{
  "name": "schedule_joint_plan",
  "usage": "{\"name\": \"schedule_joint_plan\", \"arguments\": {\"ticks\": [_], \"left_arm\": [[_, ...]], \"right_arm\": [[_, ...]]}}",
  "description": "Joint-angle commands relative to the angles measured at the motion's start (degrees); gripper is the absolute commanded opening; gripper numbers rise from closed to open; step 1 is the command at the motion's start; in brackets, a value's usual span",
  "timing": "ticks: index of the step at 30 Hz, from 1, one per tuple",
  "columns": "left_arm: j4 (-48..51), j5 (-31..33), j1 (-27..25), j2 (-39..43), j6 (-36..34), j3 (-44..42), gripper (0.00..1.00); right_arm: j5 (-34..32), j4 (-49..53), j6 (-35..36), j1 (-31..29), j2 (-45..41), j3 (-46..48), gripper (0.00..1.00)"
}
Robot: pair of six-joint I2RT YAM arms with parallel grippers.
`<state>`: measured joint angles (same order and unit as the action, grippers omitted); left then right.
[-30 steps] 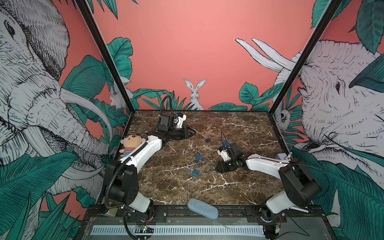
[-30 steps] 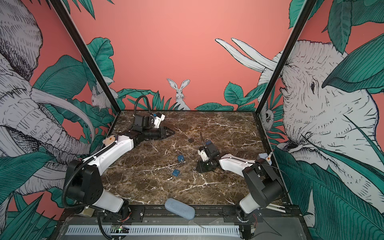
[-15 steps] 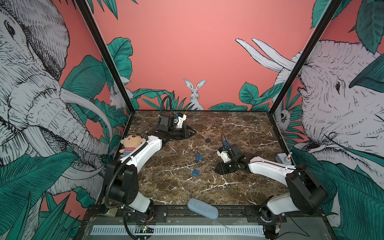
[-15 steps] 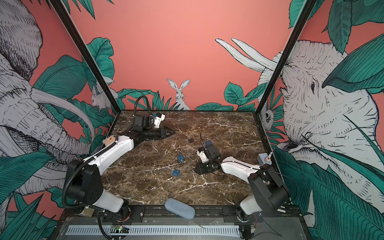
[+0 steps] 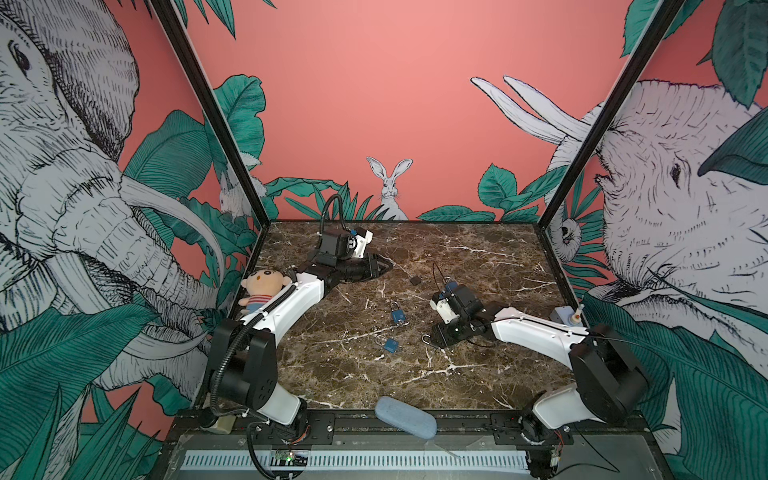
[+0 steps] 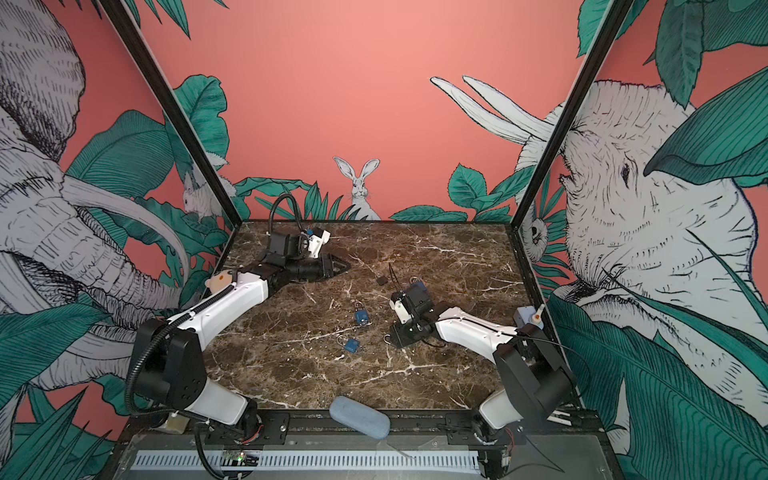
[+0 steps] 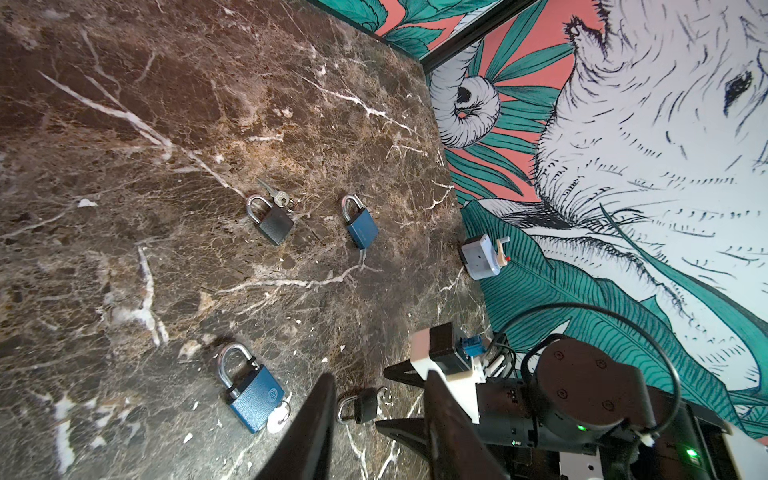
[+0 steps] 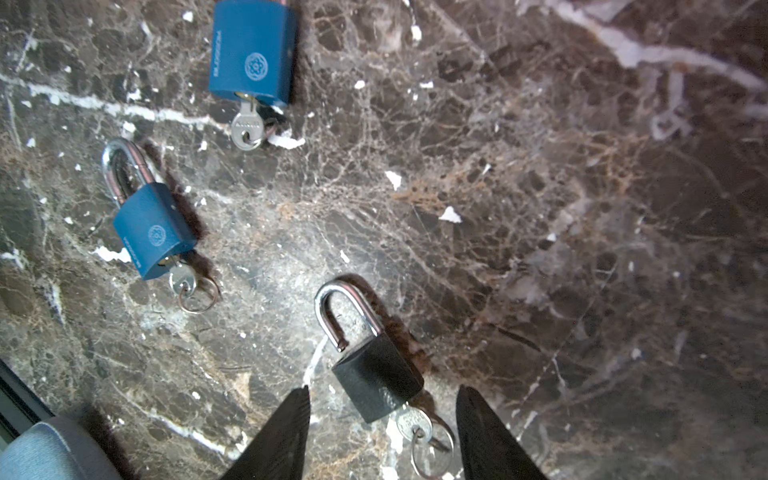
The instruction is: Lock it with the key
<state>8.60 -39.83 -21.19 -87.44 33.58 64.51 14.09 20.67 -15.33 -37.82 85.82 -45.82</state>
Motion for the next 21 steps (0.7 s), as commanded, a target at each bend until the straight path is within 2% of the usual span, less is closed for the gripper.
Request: {"name": "schedule_joint_plan", "arguments": {"ticks": [1, 17, 21], "left_arm": [[-1.4, -0.25, 0.01, 0.87, 0.46, -0.86, 0.38], [-1.96, -0.86, 0.01, 0.08, 0.07, -0.69, 0.38], [-1.89, -1.23, 0.01, -0.27, -0.01, -0.54, 0.38]], "right_arm": [[-0.08, 0.56, 1.71, -0.84, 1.63, -0.58, 0.57], [0.01, -0.1, -4.08, -5.66, 0.23, 1.83, 0.57], [-3.17, 1.52, -3.87, -6.62, 0.41, 0.54, 0.57]]}}
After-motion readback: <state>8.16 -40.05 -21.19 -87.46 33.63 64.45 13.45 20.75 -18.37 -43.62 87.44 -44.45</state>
